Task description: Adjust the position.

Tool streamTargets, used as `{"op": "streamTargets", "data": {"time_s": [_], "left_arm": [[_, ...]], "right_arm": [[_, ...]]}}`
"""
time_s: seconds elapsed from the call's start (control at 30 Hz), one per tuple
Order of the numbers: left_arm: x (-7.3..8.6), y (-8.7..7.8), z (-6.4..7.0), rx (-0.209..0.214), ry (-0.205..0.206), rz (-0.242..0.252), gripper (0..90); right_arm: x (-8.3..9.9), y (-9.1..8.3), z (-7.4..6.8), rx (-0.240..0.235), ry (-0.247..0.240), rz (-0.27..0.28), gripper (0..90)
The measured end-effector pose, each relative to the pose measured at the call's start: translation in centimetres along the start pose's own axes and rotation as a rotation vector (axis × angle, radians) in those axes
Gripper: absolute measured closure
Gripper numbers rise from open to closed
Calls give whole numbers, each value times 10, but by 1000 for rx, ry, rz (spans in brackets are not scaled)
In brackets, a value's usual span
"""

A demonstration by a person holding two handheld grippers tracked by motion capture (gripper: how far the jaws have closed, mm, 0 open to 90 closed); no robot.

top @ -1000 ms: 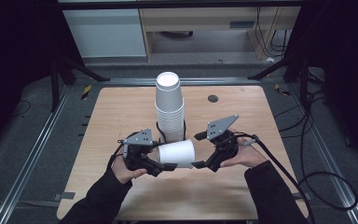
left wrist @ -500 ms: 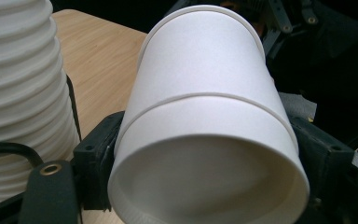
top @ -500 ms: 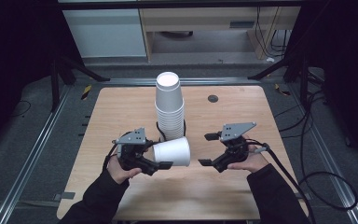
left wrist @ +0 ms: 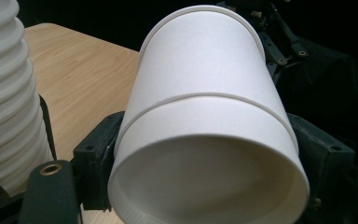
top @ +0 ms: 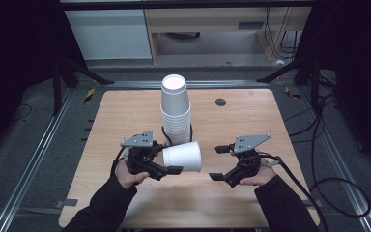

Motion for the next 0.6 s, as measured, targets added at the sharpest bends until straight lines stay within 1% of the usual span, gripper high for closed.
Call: {"op": "streamTargets", "data": {"time_s": [0.07, 0.1, 0.13, 0.17, 0.2, 0.23, 0.27, 0.33, 0.37, 0.4, 0.5, 0.6], "left_arm": [[-1, 3, 0, 13, 13, -9, 214], [-1, 3, 0, 13, 13, -9, 214], [-2, 5, 0, 18, 19, -12, 214], [-3, 7, 0, 24, 21, -14, 214], [-3, 12, -1, 32, 36, -23, 214], [-3, 12, -1, 32, 36, -23, 215], [-4, 15, -1, 33, 46, -27, 215], [-3, 19, -5, 64, 46, -32, 215], [-3, 19, -5, 64, 46, -32, 216], [-2, 20, -6, 73, 43, -39, 216], [0, 23, -9, 77, 48, -55, 216], [1, 24, -11, 79, 50, -45, 216]], "right_arm": [[-2, -1, -3, -31, 1, 31, 44], [-2, -1, -3, -31, 1, 31, 44], [-3, -2, -4, -46, 0, 42, 45], [-3, -2, -4, -46, 0, 42, 45], [-4, -3, -4, -48, -1, 47, 45], [-4, -3, -4, -48, -1, 47, 45], [-5, -3, -4, -47, 2, 56, 42], [-5, -4, -4, -45, -3, 58, 42], [-5, -4, -4, -45, -3, 58, 42], [-5, -4, -4, -49, -1, 61, 41], [-6, -4, -3, -55, 1, 67, 42], [-6, -1, -3, -59, 0, 65, 40]]}}
Point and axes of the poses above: each handheld gripper's, and its own axes: y roughly forward along the jaws, x roughly out of its underside, z roughly to its right, the point moved 2 cm from there along y, roughly forward along the jaws, and after that the axes turned 9 degrees about x, right-handed, at the moved point
